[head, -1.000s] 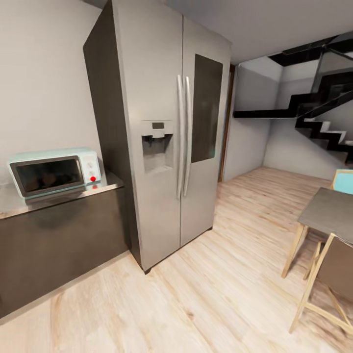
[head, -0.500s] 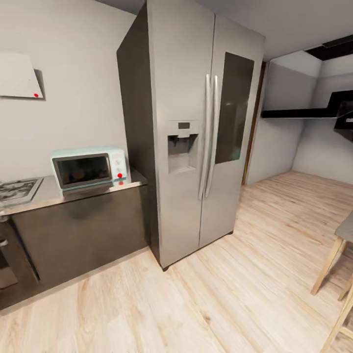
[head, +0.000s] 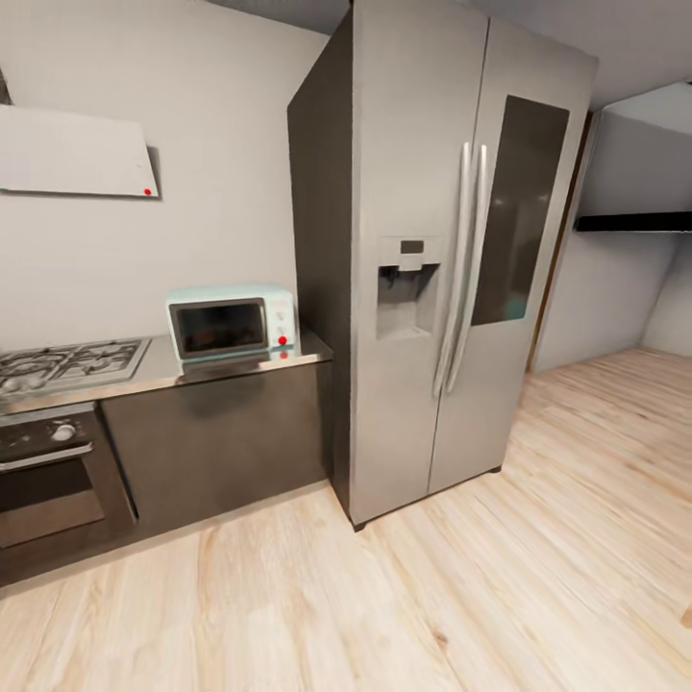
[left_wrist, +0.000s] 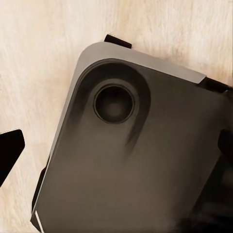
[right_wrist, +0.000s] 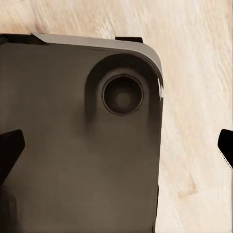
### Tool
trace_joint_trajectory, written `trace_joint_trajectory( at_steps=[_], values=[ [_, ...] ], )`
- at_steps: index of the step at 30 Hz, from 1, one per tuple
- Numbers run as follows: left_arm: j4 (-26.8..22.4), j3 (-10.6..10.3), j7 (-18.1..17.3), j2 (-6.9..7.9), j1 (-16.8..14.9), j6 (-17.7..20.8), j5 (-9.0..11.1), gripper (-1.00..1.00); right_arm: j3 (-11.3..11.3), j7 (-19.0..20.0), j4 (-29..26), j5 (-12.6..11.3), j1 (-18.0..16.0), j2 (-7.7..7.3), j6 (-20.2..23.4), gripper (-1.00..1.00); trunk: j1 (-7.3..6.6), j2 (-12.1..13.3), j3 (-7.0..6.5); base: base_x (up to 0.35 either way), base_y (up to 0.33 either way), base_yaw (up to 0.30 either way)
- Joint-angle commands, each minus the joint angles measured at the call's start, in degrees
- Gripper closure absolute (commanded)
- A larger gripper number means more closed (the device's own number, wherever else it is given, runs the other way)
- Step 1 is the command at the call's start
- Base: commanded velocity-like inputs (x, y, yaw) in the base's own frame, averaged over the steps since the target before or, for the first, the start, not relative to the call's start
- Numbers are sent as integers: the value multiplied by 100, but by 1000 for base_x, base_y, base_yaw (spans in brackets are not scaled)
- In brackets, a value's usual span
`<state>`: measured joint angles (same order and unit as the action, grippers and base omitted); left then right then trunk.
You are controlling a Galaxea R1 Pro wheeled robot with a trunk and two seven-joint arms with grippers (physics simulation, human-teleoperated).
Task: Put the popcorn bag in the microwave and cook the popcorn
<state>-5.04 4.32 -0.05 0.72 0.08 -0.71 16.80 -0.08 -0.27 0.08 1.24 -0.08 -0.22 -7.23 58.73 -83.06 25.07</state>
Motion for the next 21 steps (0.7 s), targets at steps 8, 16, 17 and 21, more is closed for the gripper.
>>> trace_joint_trajectory(
  at_steps=[8,16,17,21],
  values=[
    [-6,42,0,-2,1,-6,-2,-100,-11,-17,-8,-3,-1,-22,-17,-100,0,-2,0,0,0,126],
    [-14,38,0,-2,1,-3,-15,-100,-34,250,-8,-74,-1,-62,-62,-100,0,-2,0,0,0,104],
    [-19,41,-1,-9,1,-5,-9,-100,-37,287,-8,-76,-1,-67,-64,-100,0,-2,0,0,0,278],
    [-19,77,-3,-52,1,-4,28,-100,-46,316,-8,-96,-1,-78,-69,-100,0,-2,0,0,0,295]
  ],
)
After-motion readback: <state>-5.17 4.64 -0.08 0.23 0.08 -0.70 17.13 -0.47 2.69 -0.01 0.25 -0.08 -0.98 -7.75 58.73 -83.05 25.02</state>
